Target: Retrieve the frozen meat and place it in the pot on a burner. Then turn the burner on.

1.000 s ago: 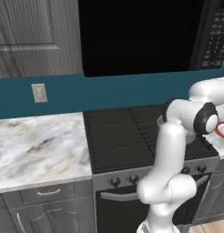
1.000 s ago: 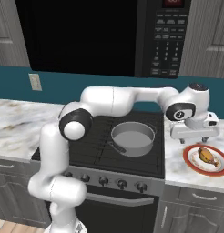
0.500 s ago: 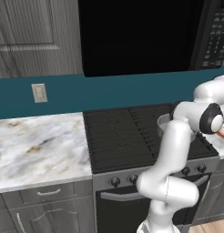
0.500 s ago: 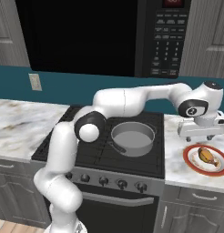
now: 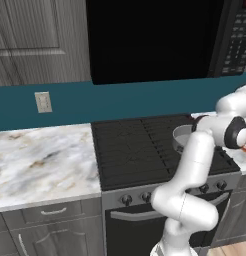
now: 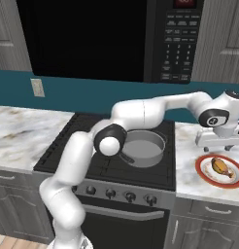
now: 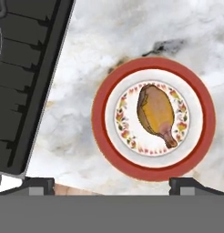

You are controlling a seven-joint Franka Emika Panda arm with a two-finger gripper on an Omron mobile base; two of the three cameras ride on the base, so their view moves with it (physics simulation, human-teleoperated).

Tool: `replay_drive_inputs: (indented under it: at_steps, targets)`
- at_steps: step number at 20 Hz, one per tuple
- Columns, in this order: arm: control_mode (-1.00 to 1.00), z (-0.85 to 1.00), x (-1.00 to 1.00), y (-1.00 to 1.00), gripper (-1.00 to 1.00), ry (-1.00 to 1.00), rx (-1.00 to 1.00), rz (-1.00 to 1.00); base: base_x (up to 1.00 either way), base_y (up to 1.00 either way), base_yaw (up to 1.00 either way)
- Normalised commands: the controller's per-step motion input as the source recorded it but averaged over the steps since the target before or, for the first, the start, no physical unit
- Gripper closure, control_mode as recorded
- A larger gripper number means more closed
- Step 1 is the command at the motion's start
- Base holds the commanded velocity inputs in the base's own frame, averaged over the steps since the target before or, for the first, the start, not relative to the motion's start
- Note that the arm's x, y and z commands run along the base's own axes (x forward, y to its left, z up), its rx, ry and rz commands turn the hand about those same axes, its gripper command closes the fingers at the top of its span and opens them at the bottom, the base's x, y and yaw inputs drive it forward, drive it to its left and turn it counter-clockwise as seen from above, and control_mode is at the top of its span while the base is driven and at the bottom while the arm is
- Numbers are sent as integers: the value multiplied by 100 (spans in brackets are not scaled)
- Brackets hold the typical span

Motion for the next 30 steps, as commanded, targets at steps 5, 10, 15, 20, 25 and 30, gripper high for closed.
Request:
replay_drive_inputs:
  at_steps: [5,10,15,20,25,30]
  targets:
    - [-100,-26,30,-20,-100,5,0,0,0,0,0]
    - [-100,-26,30,-18,-100,2,0,0,0,0,0]
    - [-100,-23,28,-23,-100,2,0,0,0,0,0]
    - [-100,-21,25,-30,-100,2,0,0,0,0,0]
    - [-100,-19,28,-28,-100,2,0,0,0,0,0]
    - [-100,-10,9,-10,-100,1,1,1,0,0,0]
